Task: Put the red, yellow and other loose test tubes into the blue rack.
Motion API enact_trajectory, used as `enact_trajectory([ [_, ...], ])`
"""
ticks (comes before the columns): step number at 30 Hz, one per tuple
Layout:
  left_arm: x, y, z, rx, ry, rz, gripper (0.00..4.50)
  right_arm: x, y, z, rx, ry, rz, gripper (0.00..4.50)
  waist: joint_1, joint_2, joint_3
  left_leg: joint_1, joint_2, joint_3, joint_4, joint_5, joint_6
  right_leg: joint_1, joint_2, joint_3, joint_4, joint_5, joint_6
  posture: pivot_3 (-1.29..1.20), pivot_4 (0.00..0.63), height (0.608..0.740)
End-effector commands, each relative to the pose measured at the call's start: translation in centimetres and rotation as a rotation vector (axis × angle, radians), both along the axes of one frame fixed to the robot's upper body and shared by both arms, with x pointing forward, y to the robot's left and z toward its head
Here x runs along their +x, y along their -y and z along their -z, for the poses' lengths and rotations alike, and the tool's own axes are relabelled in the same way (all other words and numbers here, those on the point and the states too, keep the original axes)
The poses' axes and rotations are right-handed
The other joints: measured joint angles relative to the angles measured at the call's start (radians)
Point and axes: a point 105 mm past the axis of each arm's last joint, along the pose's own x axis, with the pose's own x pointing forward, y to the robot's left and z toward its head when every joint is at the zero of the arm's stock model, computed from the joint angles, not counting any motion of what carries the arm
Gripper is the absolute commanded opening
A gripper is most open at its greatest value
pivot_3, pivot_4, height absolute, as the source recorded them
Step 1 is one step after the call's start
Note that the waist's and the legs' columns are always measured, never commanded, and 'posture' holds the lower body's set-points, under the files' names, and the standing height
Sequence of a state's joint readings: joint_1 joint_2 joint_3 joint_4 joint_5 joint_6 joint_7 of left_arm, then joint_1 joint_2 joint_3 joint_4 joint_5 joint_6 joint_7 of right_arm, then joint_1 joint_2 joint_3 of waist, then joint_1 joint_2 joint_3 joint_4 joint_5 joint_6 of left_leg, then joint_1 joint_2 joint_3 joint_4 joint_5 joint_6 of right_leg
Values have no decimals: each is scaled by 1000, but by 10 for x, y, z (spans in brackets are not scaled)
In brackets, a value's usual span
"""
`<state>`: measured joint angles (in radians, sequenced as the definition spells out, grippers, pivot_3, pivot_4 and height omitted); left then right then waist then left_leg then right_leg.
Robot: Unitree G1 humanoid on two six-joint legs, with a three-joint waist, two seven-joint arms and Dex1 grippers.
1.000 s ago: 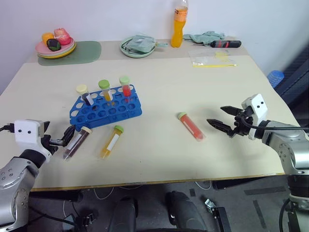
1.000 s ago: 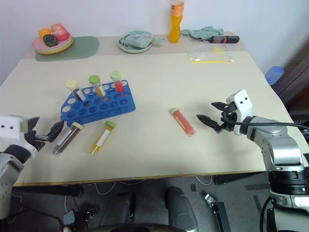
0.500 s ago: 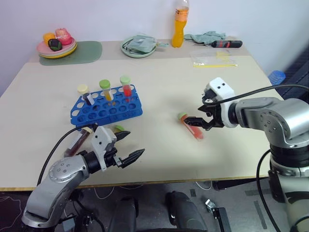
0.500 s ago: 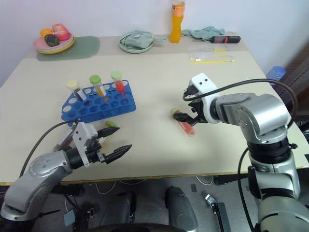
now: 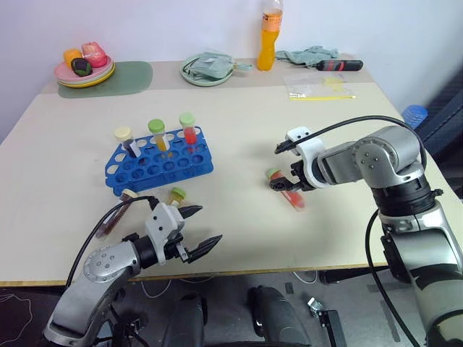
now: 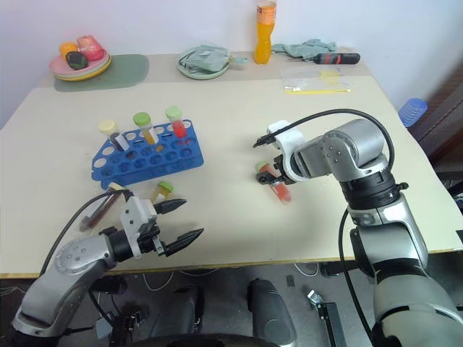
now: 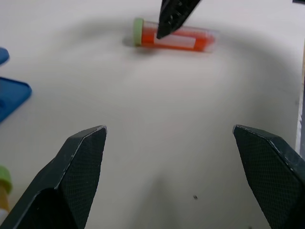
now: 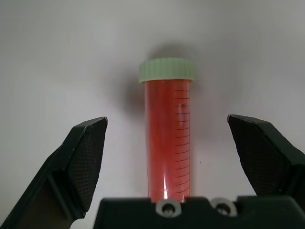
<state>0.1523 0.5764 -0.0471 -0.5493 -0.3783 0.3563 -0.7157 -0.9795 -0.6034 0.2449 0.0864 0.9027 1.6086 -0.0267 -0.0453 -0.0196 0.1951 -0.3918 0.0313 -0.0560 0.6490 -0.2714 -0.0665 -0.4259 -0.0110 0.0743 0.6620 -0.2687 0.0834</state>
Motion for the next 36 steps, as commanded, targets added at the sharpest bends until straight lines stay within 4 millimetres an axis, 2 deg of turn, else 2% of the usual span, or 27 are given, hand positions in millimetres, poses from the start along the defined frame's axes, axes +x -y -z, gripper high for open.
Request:
enact_trajectory([
  [1,-1,3,-8,0,48,7,4367,2,-10,-7,-2,-5,-15,4500,0,0,0,0,0,0,0,0,0,0,0,0,0,0,0,0,150,740],
  [3,0,3,-9,3,53,5,4367,2,-12,-5,-11,-19,-10,4500,0,0,0,0,0,0,0,0,0,0,0,0,0,0,0,0,150,740],
  [6,1,4,-11,5,59,1,4500,2,-10,2,-31,-46,8,3660,0,0,0,0,0,0,0,0,0,0,0,0,0,0,0,0,150,740],
  [10,1,2,-12,8,63,-9,4500,0,-7,9,-57,-60,19,1630,0,0,0,-1,0,0,0,0,0,-1,0,0,0,0,0,0,150,740],
  [12,1,2,-12,8,64,-12,4500,0,-8,7,-69,-43,13,810,0,0,0,-1,0,0,0,0,0,-1,0,0,0,0,0,0,150,740],
  [16,2,-2,-14,7,74,-41,4500,-7,-23,-19,4,75,-88,772,-1,1,0,-1,0,0,0,0,0,-2,0,0,0,0,0,0,150,740],
  [17,3,-6,-16,-1,77,-62,4500,-11,-32,-32,55,143,-144,772,0,1,0,-1,0,0,-1,0,0,-2,0,0,0,0,0,0,150,740],
  [20,8,-23,-25,-41,96,-161,4500,-27,-61,-82,213,562,-390,772,3,1,0,-2,1,-1,-1,-1,1,-2,0,-1,-1,0,0,0,150,740],
  [21,10,-29,-27,-54,103,-195,4500,-31,-67,-92,267,661,-439,772,3,0,0,-2,1,-1,-1,-1,1,-2,0,-1,-1,0,1,0,150,740],
  [23,15,-44,-31,-98,116,-274,4500,-36,-81,-101,478,725,-483,772,-1,0,0,-2,1,-1,-1,-1,2,-1,0,-2,-3,0,1,0,150,740],
  [26,22,-63,-38,-148,150,-376,4500,-38,-105,-109,710,812,-520,772,-7,0,0,0,1,0,-1,-1,2,0,1,-1,-2,0,1,0,150,740],
  [29,28,-85,-41,-163,203,-491,4500,-26,-143,-100,830,906,-529,772,-14,0,0,1,1,0,-1,-1,1,0,1,-1,0,0,1,0,150,740],
  [36,23,-117,-30,-124,227,-606,4500,9,-188,-69,789,931,-433,772,-16,0,0,0,0,0,-1,-1,1,-1,-1,-1,0,0,0,0,150,740],
])
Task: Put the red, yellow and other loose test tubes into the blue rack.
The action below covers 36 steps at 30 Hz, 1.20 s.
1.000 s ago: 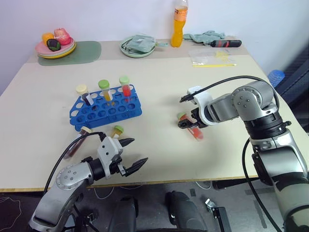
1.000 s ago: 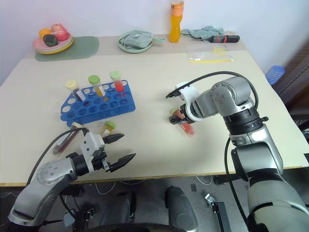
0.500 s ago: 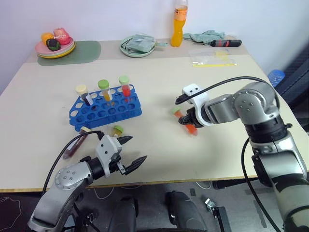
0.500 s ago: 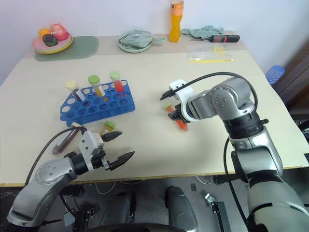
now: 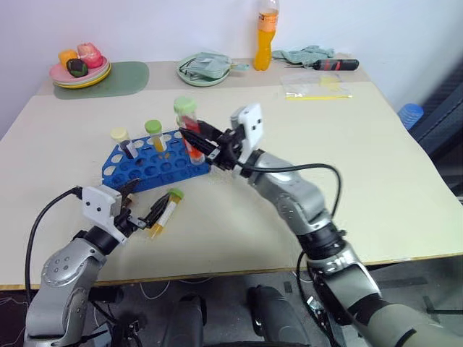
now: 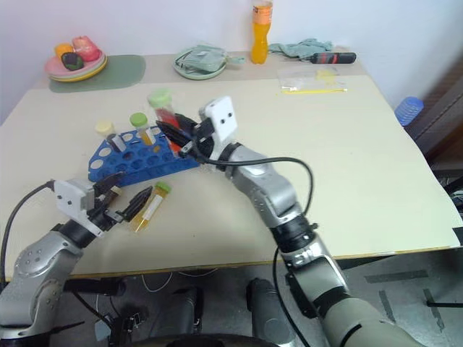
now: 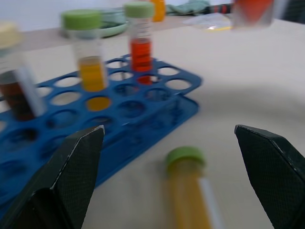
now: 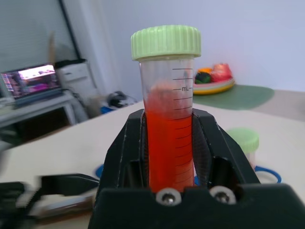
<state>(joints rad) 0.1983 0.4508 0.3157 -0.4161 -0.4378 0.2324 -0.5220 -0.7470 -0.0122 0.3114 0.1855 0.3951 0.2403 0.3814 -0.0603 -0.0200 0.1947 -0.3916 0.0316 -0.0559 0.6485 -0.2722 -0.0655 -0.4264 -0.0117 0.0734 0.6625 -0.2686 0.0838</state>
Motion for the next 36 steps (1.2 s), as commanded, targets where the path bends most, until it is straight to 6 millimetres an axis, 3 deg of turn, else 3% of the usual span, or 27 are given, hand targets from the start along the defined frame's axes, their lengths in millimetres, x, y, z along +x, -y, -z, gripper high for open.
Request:
enact_trajectory([
  [1,-6,-14,-5,26,49,-50,4500,11,-14,-7,14,57,34,772,-1,0,0,0,0,0,0,0,0,0,0,0,0,0,0,0,150,740],
  [9,-9,-15,-4,31,63,-57,4500,27,-29,6,-6,53,92,772,-4,0,0,0,0,-1,-1,0,0,0,0,0,0,0,0,0,150,740],
  [16,-9,-12,-7,38,69,-49,4500,38,-26,20,-10,31,150,772,-9,0,0,0,0,-1,-1,0,0,0,0,0,1,0,0,0,150,740],
  [36,-6,14,-32,35,79,-18,4500,23,-52,33,-16,27,51,772,-10,0,0,1,0,-1,-1,0,0,0,0,0,2,0,0,0,150,740],
])
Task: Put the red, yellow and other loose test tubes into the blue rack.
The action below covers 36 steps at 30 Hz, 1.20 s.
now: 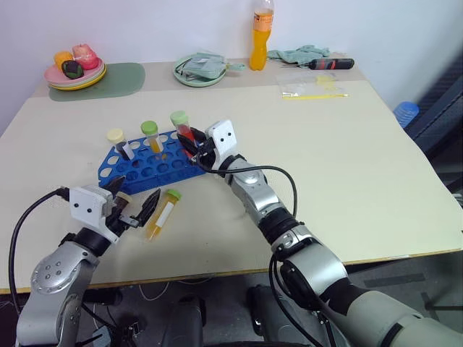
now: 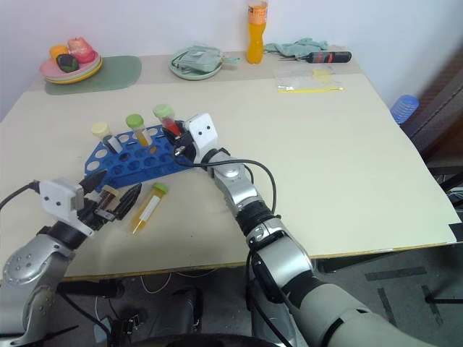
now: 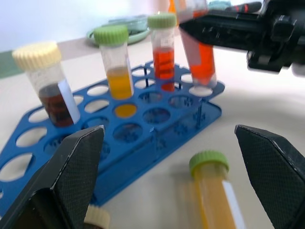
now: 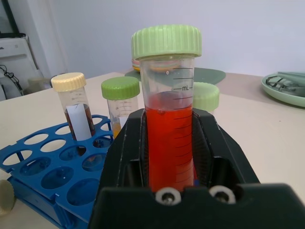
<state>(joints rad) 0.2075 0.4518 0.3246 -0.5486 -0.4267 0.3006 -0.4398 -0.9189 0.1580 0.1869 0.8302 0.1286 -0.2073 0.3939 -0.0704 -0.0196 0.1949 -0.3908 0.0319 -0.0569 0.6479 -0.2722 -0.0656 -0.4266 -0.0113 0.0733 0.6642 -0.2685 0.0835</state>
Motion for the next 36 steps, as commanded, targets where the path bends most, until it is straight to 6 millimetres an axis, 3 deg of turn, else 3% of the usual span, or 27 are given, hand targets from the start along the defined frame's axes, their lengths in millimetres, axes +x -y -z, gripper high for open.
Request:
enact_trajectory([
  [1,-1,8,-12,3,31,22,4500,-16,-32,-5,56,-29,-74,772,0,0,0,0,0,0,0,0,0,0,0,0,0,0,0,0,150,740],
  [15,1,14,-13,0,22,30,4500,-18,-37,-1,86,-49,-94,772,1,0,0,0,0,0,0,0,0,0,0,0,0,0,0,0,150,740],
  [27,-1,8,-10,3,17,17,4500,-22,-33,17,88,-71,-106,772,1,0,0,0,0,0,0,0,0,0,0,0,0,0,0,0,150,740],
  [30,-1,6,-8,3,12,7,4500,-23,-33,13,112,-67,-126,2198,1,0,0,0,0,0,0,0,0,0,0,0,0,0,0,0,150,740],
  [34,-2,3,-4,23,-12,-5,4500,-22,-28,-9,131,34,-118,4294,0,0,0,0,0,0,0,0,0,0,0,0,0,0,0,0,150,740],
  [36,-2,3,-2,24,-47,-14,4500,-24,-21,-19,127,89,-130,4460,0,1,0,0,0,0,0,0,0,0,0,0,0,0,0,0,150,740],
])
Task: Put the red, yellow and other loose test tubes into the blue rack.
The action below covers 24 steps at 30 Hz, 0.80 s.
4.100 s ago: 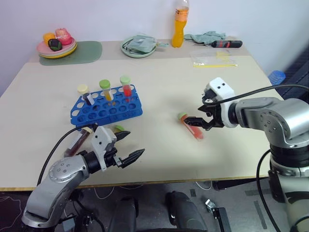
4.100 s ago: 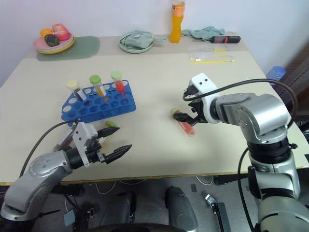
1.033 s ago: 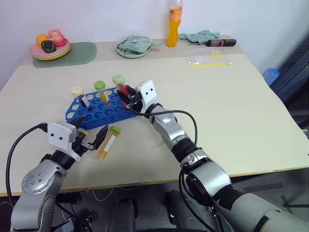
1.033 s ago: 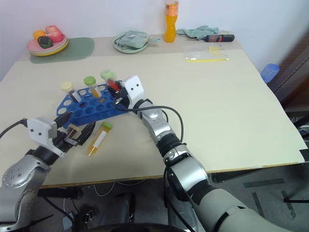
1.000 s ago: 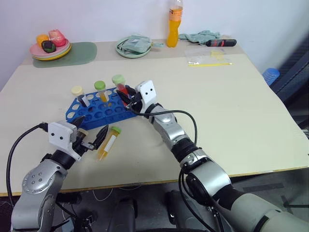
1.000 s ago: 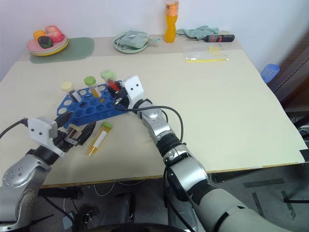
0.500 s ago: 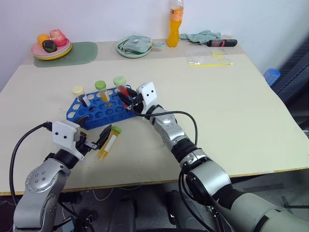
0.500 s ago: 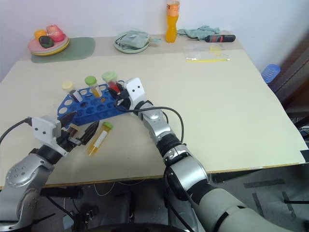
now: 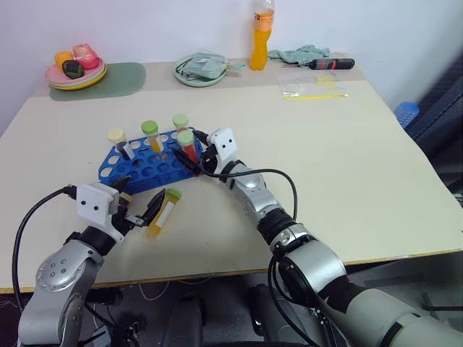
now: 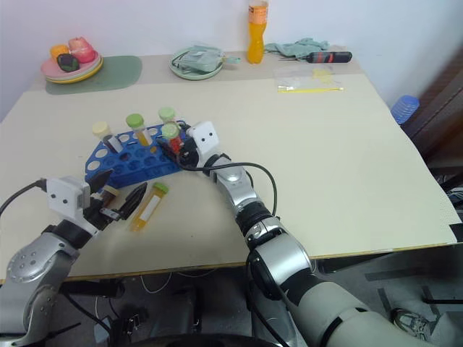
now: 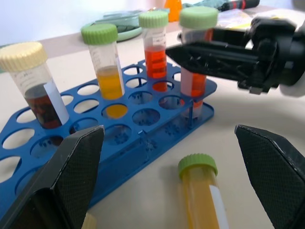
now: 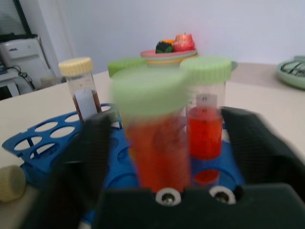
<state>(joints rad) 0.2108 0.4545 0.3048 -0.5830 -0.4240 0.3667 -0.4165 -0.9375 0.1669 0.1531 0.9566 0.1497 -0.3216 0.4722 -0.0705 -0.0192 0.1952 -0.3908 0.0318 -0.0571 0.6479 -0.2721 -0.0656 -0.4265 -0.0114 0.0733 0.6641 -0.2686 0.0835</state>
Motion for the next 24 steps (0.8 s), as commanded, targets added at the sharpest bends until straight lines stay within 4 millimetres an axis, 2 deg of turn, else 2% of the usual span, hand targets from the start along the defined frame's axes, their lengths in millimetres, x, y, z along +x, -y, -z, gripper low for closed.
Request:
enact_trajectory([
  [1,-1,-3,-4,32,-36,-25,4500,-23,-16,-33,100,112,-86,4460,0,0,0,0,0,0,0,0,0,0,0,0,0,0,0,0,150,740],
  [5,3,10,-9,83,-135,-45,4500,-28,14,-45,45,186,-107,4460,9,-1,0,0,0,-1,0,0,0,0,0,-1,0,0,0,0,150,740],
  [9,8,20,-10,220,-312,-106,4500,-39,47,-47,-103,231,-176,4460,25,-1,0,-1,-1,-2,2,0,0,2,-1,-1,-1,0,1,0,150,740],
  [11,7,27,-2,246,-474,-70,4500,-50,64,-45,-213,244,-256,4460,26,0,0,-1,-2,-3,2,0,0,2,-1,-2,0,0,1,0,150,740],
  [13,2,28,13,343,-643,13,4500,-66,79,-41,-323,240,-355,4460,20,0,0,0,-2,-3,2,0,0,2,-1,-2,0,0,1,0,150,740],
  [15,3,25,15,429,-695,28,4500,-83,91,-37,-417,222,-454,4460,6,0,0,1,0,-4,0,0,0,2,1,-2,-1,0,0,0,150,740],
  [17,12,26,11,410,-713,30,4500,-101,104,-33,-504,195,-542,4460,0,0,1,1,0,-4,-1,0,0,2,1,-2,0,-1,0,0,150,740],
  [20,23,35,8,366,-750,49,4500,-119,113,-31,-568,168,-608,4460,5,-1,1,1,0,-5,0,0,0,2,1,-3,0,-1,-1,0,150,740],
  [24,26,39,15,376,-816,45,4500,-125,111,-28,-576,150,-614,4460,3,-1,1,1,-1,-4,1,0,0,2,0,-2,0,-1,0,0,150,740],
])
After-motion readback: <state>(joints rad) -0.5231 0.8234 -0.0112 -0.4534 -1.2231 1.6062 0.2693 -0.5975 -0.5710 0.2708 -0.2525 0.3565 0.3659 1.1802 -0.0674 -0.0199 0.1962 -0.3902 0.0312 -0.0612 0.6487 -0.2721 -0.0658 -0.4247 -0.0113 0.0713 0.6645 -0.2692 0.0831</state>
